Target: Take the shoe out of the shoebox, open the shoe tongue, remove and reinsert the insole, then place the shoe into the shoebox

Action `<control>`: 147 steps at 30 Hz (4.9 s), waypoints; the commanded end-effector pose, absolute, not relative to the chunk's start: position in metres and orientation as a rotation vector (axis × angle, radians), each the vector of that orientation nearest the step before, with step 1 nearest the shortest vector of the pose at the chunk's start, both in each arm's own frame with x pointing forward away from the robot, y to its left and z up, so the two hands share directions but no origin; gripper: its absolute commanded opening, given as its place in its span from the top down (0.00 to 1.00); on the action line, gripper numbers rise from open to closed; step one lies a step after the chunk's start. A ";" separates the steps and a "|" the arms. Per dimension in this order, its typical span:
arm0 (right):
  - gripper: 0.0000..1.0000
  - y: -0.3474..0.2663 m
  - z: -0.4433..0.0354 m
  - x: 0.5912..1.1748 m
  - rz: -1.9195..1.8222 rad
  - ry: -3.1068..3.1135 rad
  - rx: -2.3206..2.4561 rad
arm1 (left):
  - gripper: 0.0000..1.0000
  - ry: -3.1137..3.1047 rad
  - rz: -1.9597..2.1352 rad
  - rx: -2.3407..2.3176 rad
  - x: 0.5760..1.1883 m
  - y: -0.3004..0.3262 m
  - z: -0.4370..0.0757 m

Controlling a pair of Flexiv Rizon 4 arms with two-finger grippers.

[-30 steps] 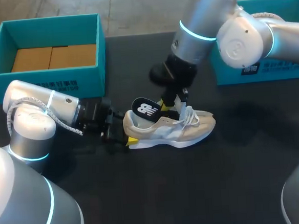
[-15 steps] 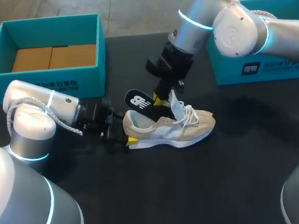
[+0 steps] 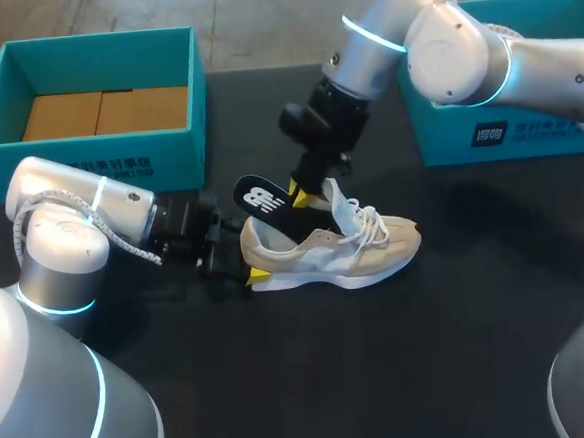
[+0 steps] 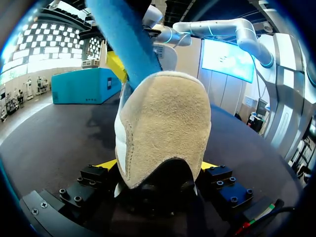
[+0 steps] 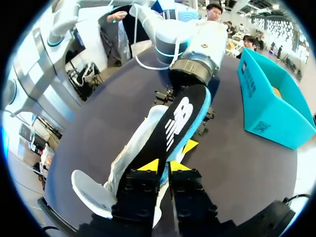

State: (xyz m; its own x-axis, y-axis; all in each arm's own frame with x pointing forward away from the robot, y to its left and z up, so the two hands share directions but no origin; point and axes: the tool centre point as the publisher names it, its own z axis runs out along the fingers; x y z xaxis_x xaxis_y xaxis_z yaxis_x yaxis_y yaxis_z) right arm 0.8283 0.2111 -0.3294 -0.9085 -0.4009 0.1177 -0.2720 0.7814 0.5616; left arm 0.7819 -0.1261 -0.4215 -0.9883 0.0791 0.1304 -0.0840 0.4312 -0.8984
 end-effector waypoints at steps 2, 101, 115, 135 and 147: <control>0.73 0.209 -0.333 0.829 -0.855 -2.702 0.510 | 1.00 -2.526 1.598 0.005 0.781 -0.125 -0.423; 1.00 0.259 -0.239 0.872 -1.108 -2.707 0.203 | 1.00 -2.526 1.598 0.005 0.781 -0.125 -0.423; 1.00 0.265 -0.208 0.894 -1.221 -2.896 0.205 | 1.00 -2.526 1.598 0.005 0.781 -0.125 -0.423; 1.00 0.266 -0.196 0.900 -1.334 -2.978 0.207 | 1.00 -2.526 1.598 0.005 0.781 -0.125 -0.423; 1.00 0.266 -0.196 0.900 -1.334 -2.978 0.207 | 1.00 -2.526 1.598 0.005 0.781 -0.125 -0.423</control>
